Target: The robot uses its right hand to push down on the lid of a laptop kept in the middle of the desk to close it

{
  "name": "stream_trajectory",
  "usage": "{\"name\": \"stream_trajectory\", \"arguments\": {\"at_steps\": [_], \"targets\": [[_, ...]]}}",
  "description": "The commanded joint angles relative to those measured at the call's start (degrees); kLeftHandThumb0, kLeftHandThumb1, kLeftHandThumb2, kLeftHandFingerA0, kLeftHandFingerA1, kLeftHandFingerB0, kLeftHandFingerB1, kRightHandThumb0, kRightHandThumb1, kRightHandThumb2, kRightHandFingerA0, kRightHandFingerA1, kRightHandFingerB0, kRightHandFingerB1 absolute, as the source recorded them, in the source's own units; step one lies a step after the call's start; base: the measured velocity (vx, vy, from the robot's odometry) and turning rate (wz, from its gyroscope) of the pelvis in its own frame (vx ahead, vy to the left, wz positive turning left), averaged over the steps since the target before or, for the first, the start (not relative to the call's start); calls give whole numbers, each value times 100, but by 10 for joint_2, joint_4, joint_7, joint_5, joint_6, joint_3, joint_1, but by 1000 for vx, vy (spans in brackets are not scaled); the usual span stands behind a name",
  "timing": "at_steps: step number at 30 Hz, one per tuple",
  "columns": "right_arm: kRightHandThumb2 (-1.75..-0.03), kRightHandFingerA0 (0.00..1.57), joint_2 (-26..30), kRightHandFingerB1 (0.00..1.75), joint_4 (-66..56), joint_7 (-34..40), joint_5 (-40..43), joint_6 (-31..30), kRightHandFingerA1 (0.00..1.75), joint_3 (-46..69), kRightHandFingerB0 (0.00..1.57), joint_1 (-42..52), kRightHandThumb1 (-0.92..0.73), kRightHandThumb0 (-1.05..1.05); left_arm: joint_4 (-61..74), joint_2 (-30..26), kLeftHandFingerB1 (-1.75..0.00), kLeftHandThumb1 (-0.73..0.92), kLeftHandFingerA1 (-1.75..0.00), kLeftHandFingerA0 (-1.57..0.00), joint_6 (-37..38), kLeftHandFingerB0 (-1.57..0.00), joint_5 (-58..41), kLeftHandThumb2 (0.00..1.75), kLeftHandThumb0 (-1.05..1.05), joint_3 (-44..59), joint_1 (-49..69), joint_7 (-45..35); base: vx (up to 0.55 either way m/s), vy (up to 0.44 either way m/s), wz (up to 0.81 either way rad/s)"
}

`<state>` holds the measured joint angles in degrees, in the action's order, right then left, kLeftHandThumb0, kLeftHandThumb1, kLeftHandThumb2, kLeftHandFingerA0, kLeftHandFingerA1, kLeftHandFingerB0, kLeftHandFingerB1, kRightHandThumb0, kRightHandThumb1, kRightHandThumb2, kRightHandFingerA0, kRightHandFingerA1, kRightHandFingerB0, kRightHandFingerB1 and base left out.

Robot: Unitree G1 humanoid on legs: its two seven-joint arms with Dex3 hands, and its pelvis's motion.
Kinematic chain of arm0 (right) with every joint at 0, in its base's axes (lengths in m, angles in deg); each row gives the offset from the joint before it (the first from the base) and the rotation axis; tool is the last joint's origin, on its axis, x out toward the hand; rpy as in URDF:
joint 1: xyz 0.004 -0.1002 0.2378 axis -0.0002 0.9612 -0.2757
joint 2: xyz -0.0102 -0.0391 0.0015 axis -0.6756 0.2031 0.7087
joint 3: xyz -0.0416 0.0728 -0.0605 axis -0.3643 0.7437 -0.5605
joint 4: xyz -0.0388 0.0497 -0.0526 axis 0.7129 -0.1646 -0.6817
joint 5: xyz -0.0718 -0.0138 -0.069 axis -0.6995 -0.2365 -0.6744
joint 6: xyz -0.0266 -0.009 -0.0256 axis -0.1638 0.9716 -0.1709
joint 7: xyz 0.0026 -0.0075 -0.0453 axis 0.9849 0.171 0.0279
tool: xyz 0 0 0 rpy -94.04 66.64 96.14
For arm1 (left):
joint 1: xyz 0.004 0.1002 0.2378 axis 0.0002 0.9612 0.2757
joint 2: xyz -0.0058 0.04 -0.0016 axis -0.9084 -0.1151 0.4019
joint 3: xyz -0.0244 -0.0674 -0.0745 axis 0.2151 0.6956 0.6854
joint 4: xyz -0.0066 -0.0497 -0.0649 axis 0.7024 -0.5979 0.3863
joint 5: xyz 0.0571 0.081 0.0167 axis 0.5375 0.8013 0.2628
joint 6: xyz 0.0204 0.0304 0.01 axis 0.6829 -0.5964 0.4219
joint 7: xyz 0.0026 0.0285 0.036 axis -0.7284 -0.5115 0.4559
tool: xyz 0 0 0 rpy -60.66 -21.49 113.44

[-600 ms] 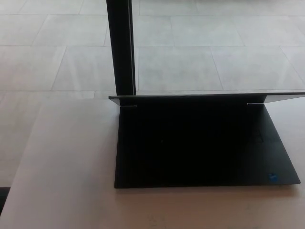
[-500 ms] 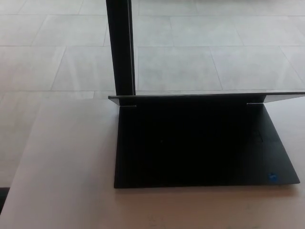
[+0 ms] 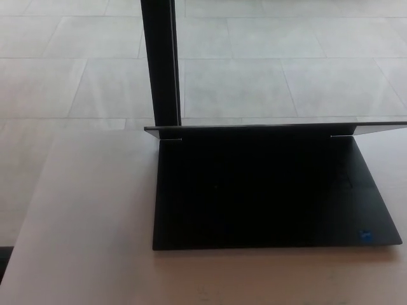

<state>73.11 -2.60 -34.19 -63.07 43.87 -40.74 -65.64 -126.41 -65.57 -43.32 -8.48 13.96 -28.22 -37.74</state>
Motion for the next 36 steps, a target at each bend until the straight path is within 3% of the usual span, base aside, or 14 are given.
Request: {"name": "stream_trajectory", "arguments": {"at_steps": [1,8,9,10,17,18,23,24,26,27,31,33,34,36], "targets": [[-68,37,93,36,-151,-83,-43,-2,59,-160,31,-140,-92,-84,-32,-31,-47,92,-63,-51,0,-46,-75,73,-86,56,-16,0,0,0,0],[-67,41,105,32,-135,-139,-140,14,52,-327,36,-195,-87,-92,-35,-29,-51,92,-69,-56,-2,-50,-74,71,-87,63,-14,7,0,0,0],[-66,40,103,32,-133,-140,-154,14,53,-348,38,-203,-84,-90,-34,-29,-58,75,-73,-54,-2,-41,-74,117,-81,64,-14,6,0,0,0],[-66,41,97,32,-127,-145,-178,18,55,-384,38,-218,-86,-90,-34,-29,-57,78,-72,-54,-2,-40,-75,118,-84,64,-14,3,0,0,0],[-84,34,96,37,-79,-181,-289,76,49,-534,28,-256,-76,-92,-35,-28,-57,74,-72,-54,1,-42,-73,116,-80,63,-6,3,0,0,0],[-68,35,98,31,-73,-183,-301,78,44,-550,33,-260,-90,-86,-36,-28,-49,92,-69,-55,1,-48,-74,71,-87,64,-5,1,0,0,0],[-68,31,94,32,-8,-172,-357,119,46,-627,36,-277,-89,-86,-37,-30,-47,92,-65,-52,0,-45,-75,73,-85,64,-2,-8,0,0,0],[-68,33,93,32,1,-172,-370,121,49,-646,36,-279,-90,-87,-37,-30,-59,74,-70,-52,1,-43,-74,114,-80,64,-3,-4,0,0,0],[-82,34,91,37,8,-172,-380,120,53,-667,33,-279,-76,-94,-38,-29,-59,73,-70,-52,1,-43,-75,114,-80,64,-3,-4,0,0,0],[-83,33,89,36,9,-170,-384,120,51,-678,32,-276,-77,-95,-39,-29,-48,92,-69,-55,0,-48,-78,70,-86,67,-5,-2,0,0,0],[-81,34,80,37,34,-157,-412,128,53,-729,32,-286,-77,-92,-37,-29,-53,75,-68,-52,-2,-43,-75,94,-92,63,-5,-2,0,0,0],[-79,32,82,36,38,-158,-424,127,53,-747,31,-292,-78,-91,-38,-30,-47,92,-66,-55,-1,-46,-75,73,-86,63,-5,-2,0,0,0],[-80,31,84,36,41,-158,-431,128,53,-757,31,-296,-79,-91,-38,-30,-58,74,-69,-51,0,-43,-75,115,-81,63,-5,-2,0,0,0],[-82,34,85,38,51,-145,-448,143,56,-776,33,-298,-76,-91,-39,-30,-46,92,-63,-51,0,-45,-76,74,-86,63,-6,-6,0,0,0]]}}
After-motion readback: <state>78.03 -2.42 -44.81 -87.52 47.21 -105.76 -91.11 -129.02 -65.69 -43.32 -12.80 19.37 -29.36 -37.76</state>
